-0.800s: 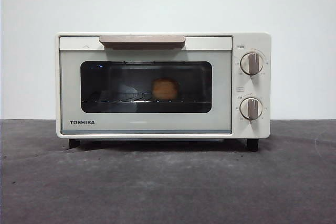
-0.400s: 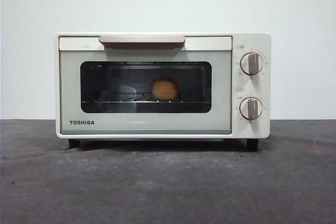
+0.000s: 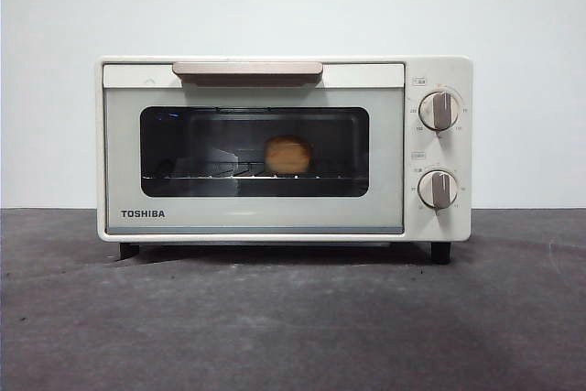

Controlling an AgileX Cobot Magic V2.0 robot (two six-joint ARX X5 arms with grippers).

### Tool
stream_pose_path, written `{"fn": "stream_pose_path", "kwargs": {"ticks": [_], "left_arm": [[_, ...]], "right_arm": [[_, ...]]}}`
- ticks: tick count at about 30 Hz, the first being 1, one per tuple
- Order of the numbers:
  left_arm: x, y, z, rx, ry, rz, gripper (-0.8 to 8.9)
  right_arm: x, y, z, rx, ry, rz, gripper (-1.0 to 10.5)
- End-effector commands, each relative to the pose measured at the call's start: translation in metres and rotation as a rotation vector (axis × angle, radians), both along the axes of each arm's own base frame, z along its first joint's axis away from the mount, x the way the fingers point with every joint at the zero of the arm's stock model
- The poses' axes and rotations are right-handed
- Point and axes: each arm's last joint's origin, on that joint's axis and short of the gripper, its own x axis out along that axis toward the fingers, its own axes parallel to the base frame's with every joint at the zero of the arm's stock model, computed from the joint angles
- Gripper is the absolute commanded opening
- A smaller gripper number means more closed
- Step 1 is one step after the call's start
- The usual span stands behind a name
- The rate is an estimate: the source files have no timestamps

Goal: The left arm flap open the oven, the right arm pick bread and place it into oven, the left arm flap close the oven

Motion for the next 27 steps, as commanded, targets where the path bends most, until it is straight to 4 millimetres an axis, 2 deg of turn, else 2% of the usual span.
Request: {"fn": "stream_pose_path", "kwargs": {"ticks": [1, 7, 13, 27], "left_arm": [[0.001, 0.000, -0.007, 0.008, 0.024, 0.001, 0.25], [0.001, 0.000, -0.007, 0.008, 0.024, 0.001, 0.25], [0.001, 0.000, -0.007, 0.008, 0.024, 0.001, 0.25], [0.001, 0.000, -0.007, 0.009, 0.023, 0.001, 0.25]], "right_arm": [[0.011, -0.003, -0.029, -0.102, -0.100, -0.049, 0.2], [0.025, -0.009, -0.081, -0.117, -0.184, -0.142, 0.2], [0.030, -0.010, -0.121, -0.104, -0.128, -0.176, 0.2], [0.030, -0.011, -0.121, -0.098, -0.125, -0.212, 0.2]]}}
